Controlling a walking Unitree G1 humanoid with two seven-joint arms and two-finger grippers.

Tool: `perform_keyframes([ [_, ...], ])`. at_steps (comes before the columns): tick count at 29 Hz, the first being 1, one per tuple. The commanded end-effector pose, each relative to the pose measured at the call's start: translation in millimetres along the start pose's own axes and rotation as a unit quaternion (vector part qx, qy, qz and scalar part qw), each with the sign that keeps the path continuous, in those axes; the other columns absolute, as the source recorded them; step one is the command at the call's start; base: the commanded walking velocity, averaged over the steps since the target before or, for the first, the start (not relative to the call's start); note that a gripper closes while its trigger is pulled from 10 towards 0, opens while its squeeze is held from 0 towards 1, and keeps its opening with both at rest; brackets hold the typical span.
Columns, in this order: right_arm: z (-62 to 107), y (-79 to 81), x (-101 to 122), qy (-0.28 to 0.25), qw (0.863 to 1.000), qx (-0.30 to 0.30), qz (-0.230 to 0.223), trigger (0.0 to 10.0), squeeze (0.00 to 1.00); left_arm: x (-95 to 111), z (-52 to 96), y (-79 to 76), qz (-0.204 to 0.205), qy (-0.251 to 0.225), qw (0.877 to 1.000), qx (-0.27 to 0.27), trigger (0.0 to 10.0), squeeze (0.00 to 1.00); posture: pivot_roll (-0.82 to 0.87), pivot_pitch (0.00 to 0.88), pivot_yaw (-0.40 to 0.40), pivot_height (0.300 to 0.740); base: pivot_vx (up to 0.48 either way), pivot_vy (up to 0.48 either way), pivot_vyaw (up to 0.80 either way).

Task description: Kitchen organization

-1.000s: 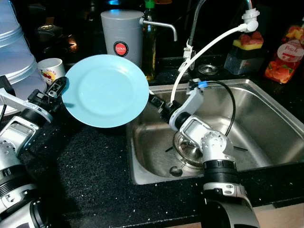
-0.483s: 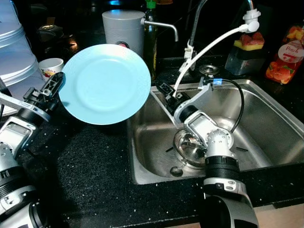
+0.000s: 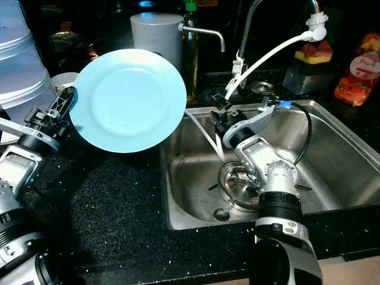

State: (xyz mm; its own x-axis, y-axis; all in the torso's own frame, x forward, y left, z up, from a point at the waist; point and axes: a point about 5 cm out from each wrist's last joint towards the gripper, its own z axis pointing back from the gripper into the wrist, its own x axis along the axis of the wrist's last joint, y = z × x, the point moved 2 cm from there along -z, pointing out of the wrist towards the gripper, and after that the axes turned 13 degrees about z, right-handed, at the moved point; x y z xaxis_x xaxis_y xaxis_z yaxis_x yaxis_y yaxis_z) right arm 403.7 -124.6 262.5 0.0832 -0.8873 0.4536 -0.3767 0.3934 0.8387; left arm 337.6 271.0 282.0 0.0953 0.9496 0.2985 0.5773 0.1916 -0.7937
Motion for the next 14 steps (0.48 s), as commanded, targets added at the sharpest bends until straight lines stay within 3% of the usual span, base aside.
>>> perform_keyframes([
  [1, -1.1, -0.9, 4, -0.012, 1.0, -0.002, -0.022, 10.0, 0.0, 7, 0.2, -6.1, -0.003, -0.01, 1.0, -0.013, 0.0, 0.0, 0.02, 0.042, 0.027, 0.74, 0.0, 0.0, 0.0],
  [6, -0.6, 2.7, 2, -0.003, 1.0, 0.014, -0.006, 10.0, 0.0, 7, -0.4, -6.3, -0.001, -0.01, 1.0, -0.012, 0.0, 0.0, 0.02, 0.042, 0.027, 0.74, 0.0, 0.0, 0.0],
  [7, 0.7, 10.2, -4, 0.018, 0.998, 0.04, 0.045, 10.0, 0.0, 4, -0.9, -4.9, 0.003, -0.008, 1.0, -0.009, 0.0, 0.0, 0.02, 0.042, 0.027, 0.74, 0.0, 0.0, 0.0],
  [9, 1.2, 13.3, -8, 0.025, 0.997, 0.05, 0.059, 10.0, 0.0, 4, -1.1, -4.3, 0.004, -0.007, 1.0, -0.007, 0.0, 0.0, 0.02, 0.041, 0.03, 0.74, 0.0, 0.0, 0.0],
  [14, 5.4, 39.7, -15, 0.033, 0.988, 0.137, 0.06, 10.0, 0.0, -2, -2.7, -0.1, 0.008, -0.001, 1.0, 0.0, 0.0, 0.0, 0.02, 0.041, 0.034, 0.74, 0.0, 0.0, 0.0],
])
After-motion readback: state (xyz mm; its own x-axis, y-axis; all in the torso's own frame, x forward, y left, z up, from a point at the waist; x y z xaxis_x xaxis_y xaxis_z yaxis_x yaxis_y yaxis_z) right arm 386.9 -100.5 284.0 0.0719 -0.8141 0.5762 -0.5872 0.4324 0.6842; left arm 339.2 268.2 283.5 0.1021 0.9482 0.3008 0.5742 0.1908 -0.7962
